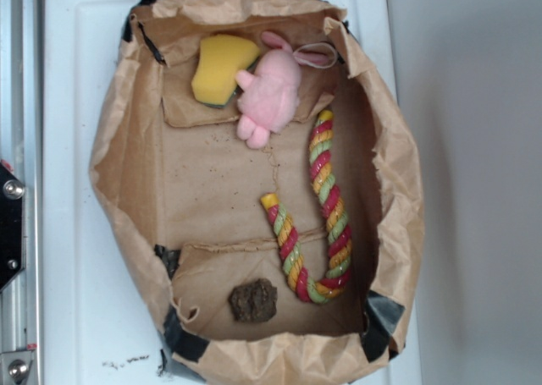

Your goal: Grab the multicolored rope.

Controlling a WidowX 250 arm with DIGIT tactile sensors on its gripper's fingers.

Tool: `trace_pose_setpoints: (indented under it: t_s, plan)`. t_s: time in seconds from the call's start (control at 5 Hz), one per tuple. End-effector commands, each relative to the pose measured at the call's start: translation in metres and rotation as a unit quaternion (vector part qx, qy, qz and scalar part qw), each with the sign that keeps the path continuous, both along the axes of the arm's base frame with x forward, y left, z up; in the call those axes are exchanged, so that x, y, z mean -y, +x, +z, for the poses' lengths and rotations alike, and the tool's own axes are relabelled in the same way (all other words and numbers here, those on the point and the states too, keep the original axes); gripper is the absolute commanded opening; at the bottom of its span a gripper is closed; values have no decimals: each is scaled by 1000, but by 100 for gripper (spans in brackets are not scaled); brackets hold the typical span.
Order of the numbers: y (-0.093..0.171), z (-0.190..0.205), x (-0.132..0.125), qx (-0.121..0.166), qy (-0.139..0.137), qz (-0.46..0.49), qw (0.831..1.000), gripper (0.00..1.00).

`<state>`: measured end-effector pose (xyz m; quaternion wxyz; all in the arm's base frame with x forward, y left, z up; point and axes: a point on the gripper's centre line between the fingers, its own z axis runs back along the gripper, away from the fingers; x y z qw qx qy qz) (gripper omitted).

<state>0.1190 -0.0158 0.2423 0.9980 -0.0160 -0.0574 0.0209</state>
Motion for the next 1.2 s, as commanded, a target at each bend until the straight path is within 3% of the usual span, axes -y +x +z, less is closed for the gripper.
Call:
trace_pose_setpoints:
  t_s: [0.0,0.2,0.4,0.6,1.0]
  plan:
    - [0,0,0,0,0,0,1000,100]
    - [38,-2,-10,13,-18,-29,999,100]
    - [70,-3,-22,48,-30,-30,998,100]
    - [100,-14,-36,61,-30,-21,997,100]
    - [148,-59,-48,47,-14,-11,999,100]
